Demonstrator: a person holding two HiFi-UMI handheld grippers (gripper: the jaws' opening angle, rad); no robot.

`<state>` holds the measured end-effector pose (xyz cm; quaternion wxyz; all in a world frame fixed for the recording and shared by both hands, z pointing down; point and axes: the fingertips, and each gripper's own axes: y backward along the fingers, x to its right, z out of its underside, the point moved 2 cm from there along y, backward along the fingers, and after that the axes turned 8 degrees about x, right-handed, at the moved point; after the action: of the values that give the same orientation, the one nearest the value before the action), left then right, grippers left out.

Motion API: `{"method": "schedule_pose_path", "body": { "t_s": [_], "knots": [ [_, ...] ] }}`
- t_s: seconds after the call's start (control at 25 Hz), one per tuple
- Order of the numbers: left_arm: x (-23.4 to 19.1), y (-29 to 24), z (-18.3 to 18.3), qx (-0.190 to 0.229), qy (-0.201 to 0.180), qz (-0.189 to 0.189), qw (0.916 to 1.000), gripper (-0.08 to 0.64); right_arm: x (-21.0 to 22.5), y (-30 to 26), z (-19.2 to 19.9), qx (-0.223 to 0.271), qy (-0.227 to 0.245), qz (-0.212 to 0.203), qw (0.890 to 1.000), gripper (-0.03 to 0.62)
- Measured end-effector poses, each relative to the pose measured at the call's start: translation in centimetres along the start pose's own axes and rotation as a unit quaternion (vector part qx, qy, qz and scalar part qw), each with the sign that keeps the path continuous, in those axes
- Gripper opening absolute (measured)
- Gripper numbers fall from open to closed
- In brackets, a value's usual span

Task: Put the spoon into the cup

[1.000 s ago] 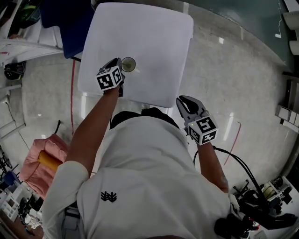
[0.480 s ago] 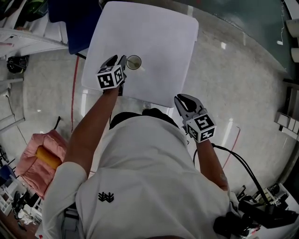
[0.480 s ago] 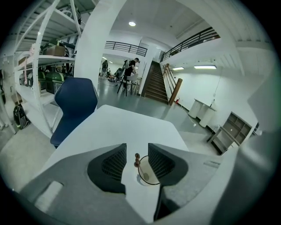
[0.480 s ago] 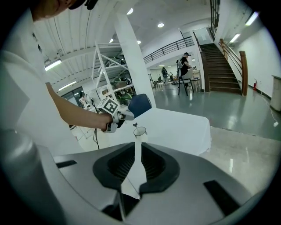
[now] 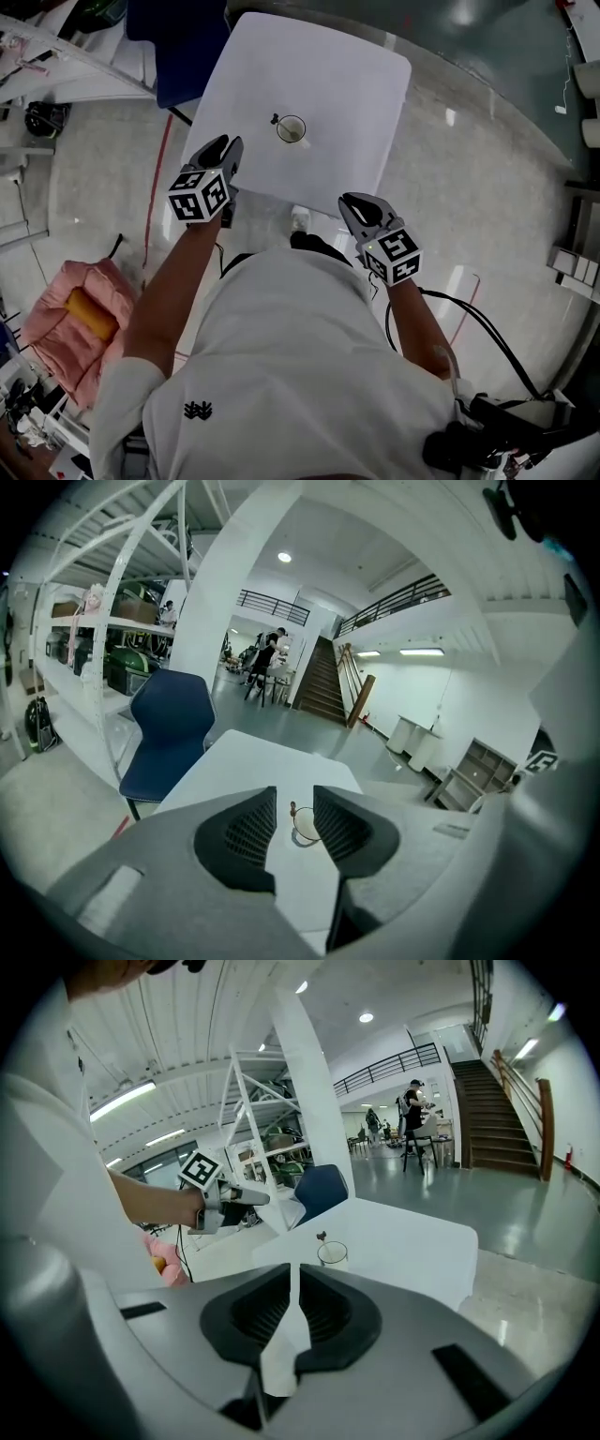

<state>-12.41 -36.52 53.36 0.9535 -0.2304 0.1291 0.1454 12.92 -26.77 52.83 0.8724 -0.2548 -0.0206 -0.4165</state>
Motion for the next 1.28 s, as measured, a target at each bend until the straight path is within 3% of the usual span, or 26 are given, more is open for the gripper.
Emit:
{"method": "schedule_pose_path", "body": {
  "t_s": [0.16,0.32,0.6,0.76,1.08,1.28],
  "knots": [
    [0.4,6.1,-0.6,0.018,0.011,0.04,0.999,0.022,-3.8,-0.6,-0.7,0.012,0.016,-0.003,1.0,0.02],
    [0.9,12.5,0.6,-0.001,0.024,0.107,0.9939,0.012,-8.2,-1.1,-0.5,0.019,0.015,-0.004,1.0,0.009],
    [3.0,23.0,3.6,-0.03,-0.013,0.192,0.9809,0.012,-16.0,-0.4,1.8,0.005,0.017,-0.006,1.0,0.009],
    [3.2,28.3,5.2,-0.036,-0.01,0.207,0.9777,0.012,-20.9,0.3,2.9,0.0,0.026,-0.013,1.0,0.009],
    [4.6,37.6,7.8,-0.035,-0.04,0.246,0.9677,0.012,-29.4,2.3,4.8,0.008,0.042,-0.016,0.999,0.009],
    [4.1,41.3,9.1,-0.03,-0.037,0.247,0.9679,0.012,-33.5,2.8,6.4,-0.001,0.046,-0.022,0.999,0.009]
  ]
}}
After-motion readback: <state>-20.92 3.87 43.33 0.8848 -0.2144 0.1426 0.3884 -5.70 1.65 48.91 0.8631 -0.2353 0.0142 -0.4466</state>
